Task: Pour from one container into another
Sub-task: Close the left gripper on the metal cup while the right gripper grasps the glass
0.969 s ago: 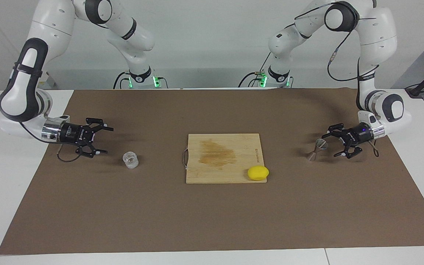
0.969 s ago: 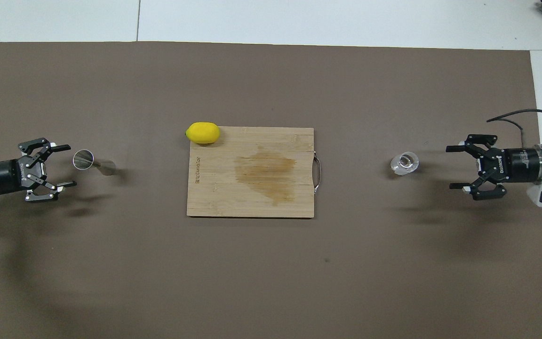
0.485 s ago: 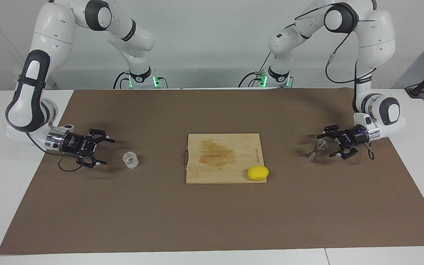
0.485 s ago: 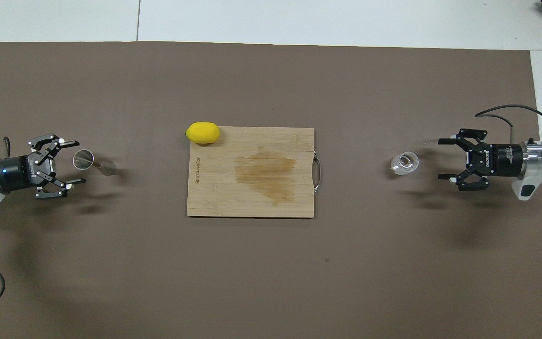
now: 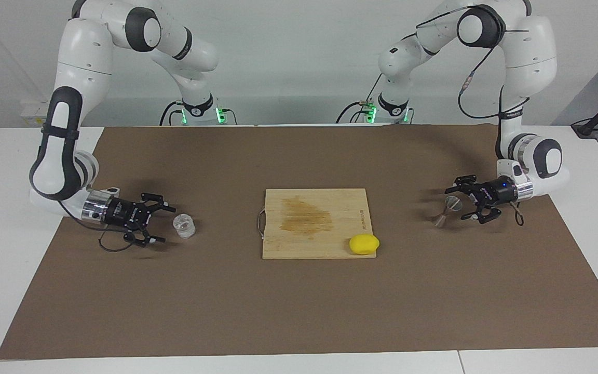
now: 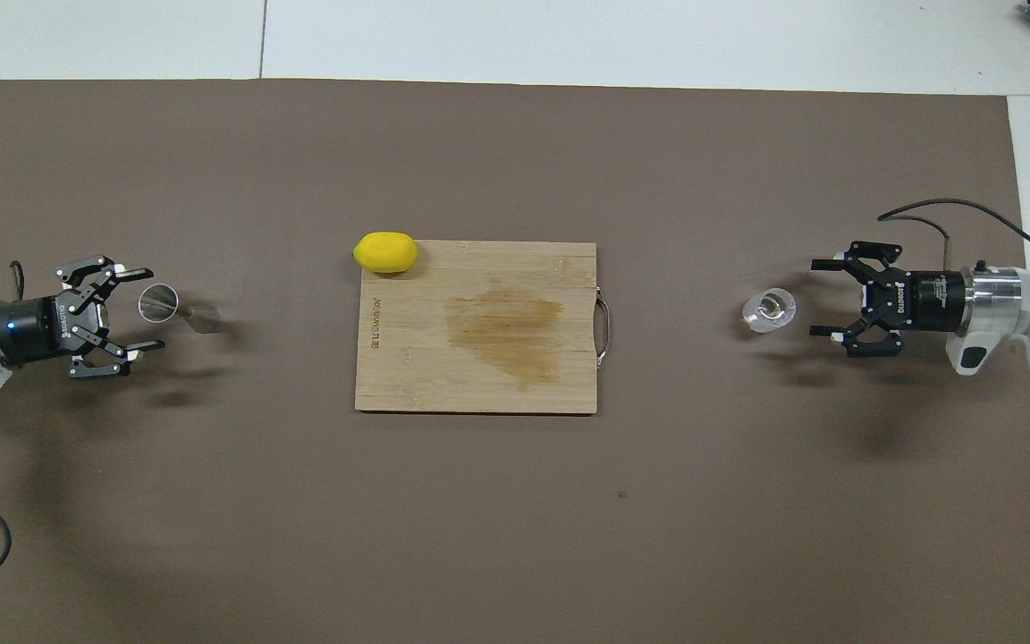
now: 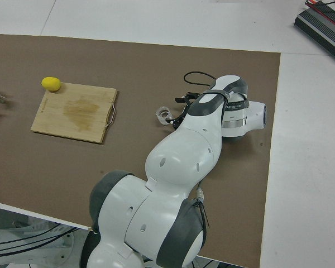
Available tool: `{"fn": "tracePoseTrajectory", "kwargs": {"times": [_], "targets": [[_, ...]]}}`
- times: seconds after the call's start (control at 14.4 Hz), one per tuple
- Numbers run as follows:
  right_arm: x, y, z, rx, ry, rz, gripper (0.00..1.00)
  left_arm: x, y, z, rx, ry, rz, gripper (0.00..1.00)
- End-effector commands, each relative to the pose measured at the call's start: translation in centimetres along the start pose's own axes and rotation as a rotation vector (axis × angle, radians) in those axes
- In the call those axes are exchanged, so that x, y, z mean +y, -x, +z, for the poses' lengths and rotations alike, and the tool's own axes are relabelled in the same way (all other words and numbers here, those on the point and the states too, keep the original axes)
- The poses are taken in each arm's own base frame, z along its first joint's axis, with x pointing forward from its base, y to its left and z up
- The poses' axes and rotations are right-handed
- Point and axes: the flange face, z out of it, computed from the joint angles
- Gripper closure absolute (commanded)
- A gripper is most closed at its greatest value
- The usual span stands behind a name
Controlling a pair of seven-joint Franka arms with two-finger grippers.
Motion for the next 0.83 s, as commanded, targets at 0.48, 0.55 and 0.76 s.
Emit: {"fn": "tracePoseTrajectory", "kwargs": {"times": [0.48, 0.55, 0.76], "targets": [[1.0, -1.3, 2.3, 0.011, -0.01, -0.056, 0.0, 0.1, 0.4, 1.2, 0.042, 0.005, 0.013, 0.0], [1.0, -1.3, 2.5, 0.012, -0.008, -0.053, 0.0, 0.2, 0.5, 1.1, 0.043, 0.004, 0.012, 0.02], [1.1, -1.4, 2.9, 0.017, -0.006, -0.049, 0.0, 0.2, 0.4, 1.0, 0.042, 0.002, 0.013, 0.12]]}}
